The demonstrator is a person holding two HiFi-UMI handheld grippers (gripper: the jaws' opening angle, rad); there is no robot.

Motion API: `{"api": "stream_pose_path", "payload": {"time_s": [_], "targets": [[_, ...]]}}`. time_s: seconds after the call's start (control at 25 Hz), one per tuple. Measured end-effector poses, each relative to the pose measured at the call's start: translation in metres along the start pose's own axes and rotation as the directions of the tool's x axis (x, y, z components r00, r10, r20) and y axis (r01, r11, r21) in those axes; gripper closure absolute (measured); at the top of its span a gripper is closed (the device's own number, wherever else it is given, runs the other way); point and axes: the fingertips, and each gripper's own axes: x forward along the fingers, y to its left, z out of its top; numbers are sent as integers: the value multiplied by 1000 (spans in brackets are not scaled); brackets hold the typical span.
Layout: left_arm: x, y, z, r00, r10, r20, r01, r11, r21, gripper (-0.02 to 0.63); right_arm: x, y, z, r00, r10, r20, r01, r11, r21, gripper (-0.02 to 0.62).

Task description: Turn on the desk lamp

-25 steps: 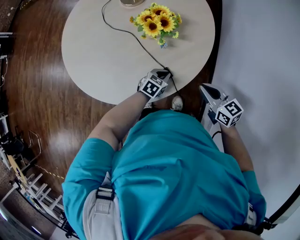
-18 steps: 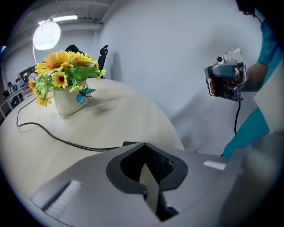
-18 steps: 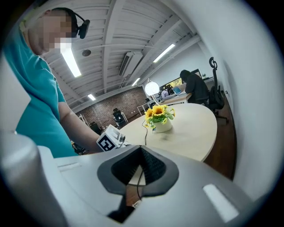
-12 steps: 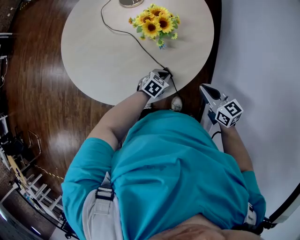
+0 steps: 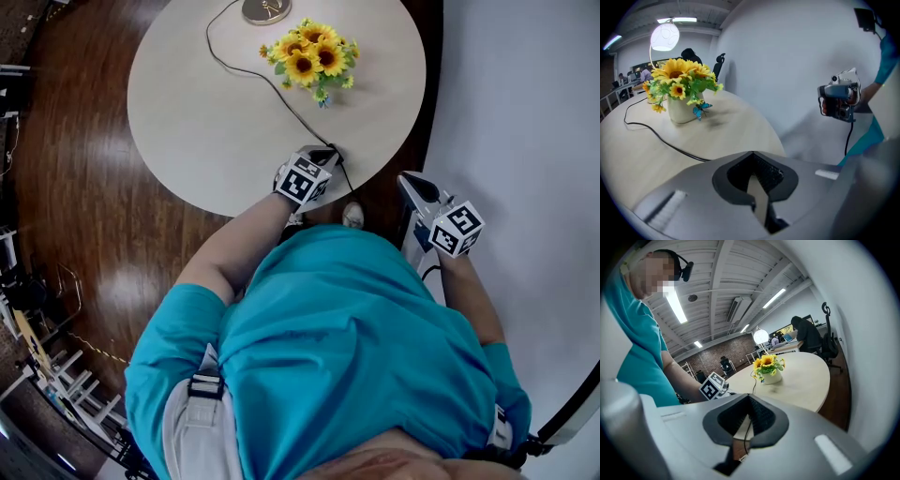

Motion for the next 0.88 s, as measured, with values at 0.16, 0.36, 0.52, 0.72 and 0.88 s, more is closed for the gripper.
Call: {"api": "stream_pose_path", "payload": {"time_s": [0.16, 0.36, 0.52, 0.72, 0.88], "targets": [[-40, -5, 34, 991, 26, 130, -19, 998, -53, 588, -1, 8, 23, 1000, 29, 7, -28, 999, -28, 594], [-98, -14, 58, 969, 65, 238, -42, 994, -101, 588, -5, 29, 54, 997, 74, 8, -73, 994, -86, 594], [-138, -21, 69, 945, 66, 321, -33, 994, -108, 588, -7, 43, 65, 998, 69, 10, -68, 990, -120, 594], [-198, -11, 86, 919, -34, 392, 70, 994, -79, 586, 8, 84, 91, 1000, -22, 13, 24, 992, -125, 594], [-218, -5, 78, 903, -215, 371, 226, 974, 13, 587, 20, 124, 89, 982, -169, 84, 177, 979, -98, 594]]}}
